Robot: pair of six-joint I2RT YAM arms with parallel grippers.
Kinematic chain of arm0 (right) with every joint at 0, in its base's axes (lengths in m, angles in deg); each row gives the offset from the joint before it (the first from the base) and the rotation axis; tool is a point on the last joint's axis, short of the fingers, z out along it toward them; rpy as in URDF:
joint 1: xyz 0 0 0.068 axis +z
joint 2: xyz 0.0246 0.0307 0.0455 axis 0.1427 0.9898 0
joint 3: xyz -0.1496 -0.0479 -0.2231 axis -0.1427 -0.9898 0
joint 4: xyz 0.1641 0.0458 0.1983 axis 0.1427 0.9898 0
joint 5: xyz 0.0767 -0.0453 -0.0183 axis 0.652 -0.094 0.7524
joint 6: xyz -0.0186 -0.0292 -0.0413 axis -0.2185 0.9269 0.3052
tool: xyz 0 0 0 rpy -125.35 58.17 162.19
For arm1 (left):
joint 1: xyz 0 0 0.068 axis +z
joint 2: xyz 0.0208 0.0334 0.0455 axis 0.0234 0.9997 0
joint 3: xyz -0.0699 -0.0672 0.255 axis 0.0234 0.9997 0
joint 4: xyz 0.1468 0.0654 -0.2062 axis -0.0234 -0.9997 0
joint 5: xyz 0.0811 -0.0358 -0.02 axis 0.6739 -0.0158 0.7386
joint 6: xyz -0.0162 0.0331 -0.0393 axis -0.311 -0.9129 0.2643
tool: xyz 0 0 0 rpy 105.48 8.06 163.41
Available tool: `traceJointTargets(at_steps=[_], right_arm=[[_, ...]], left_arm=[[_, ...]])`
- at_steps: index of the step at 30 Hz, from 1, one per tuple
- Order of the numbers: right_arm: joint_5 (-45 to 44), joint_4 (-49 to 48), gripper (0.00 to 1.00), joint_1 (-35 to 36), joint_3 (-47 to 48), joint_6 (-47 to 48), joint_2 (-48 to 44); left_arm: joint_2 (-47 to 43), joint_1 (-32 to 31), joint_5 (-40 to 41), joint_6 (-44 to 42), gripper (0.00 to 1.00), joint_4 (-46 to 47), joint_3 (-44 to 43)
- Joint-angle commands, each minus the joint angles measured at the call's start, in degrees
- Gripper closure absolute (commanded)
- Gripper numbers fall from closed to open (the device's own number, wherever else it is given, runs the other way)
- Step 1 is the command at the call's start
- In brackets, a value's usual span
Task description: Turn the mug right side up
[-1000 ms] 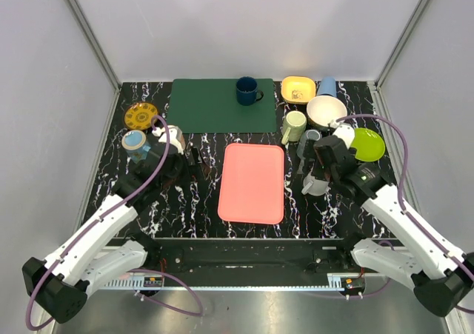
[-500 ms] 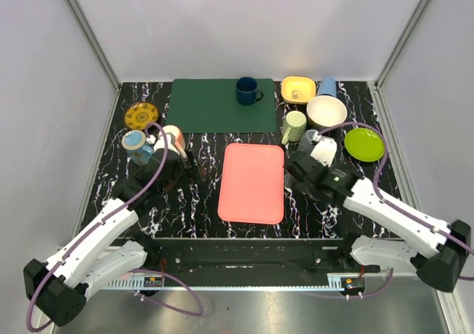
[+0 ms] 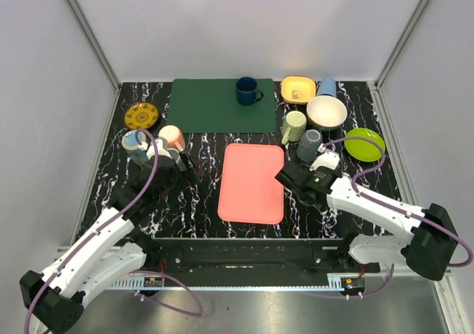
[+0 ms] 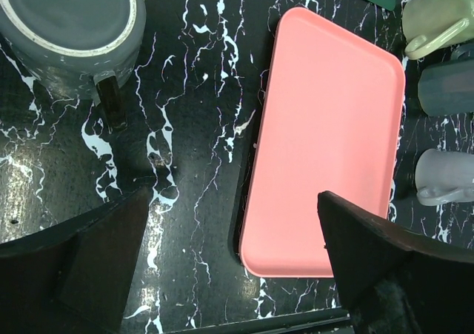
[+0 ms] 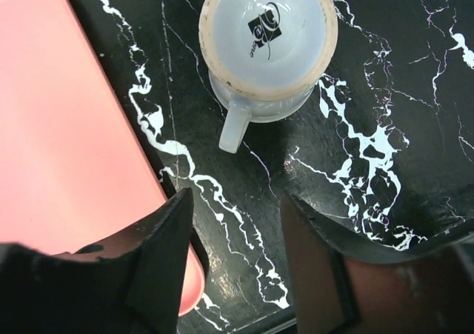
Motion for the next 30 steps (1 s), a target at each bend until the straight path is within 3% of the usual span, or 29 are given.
traceJointTargets(at_steps=[1,6,9,14,24,30], right_arm=[[-5.17,-0.7,0.49,-0.73,1.72,-2.18,4.58],[-4.9,-2.1,0.51,-1.87,0.76,0.2,6.52],[-4.47,-4.47,0.47,-3.45,-0.3,1.69,6.7],[-2.18,-9.65,0.47,-8.99,-1.79,7.39,6.79],[1.42,-17.74,0.5,-13.56,-2.14,14.35,9.86],[3.44,-20.12,0.56,-15.14,-2.41,16.72,11.45]], left_arm=[[-0.97,0.08,0.49,0.25,0.01,2.96,-0.23],[-0.35,0.08,-0.75,-0.54,0.02,3.13,-0.24],[-0.09,0.08,-1.01,-0.63,0.03,3.4,0.12],[0.52,0.08,-1.28,-0.45,0.03,3.49,0.03],[1.4,0.08,-1.19,0.07,0.03,3.84,0.55],[2.02,0.08,-1.36,0.51,0.04,4.01,0.91]])
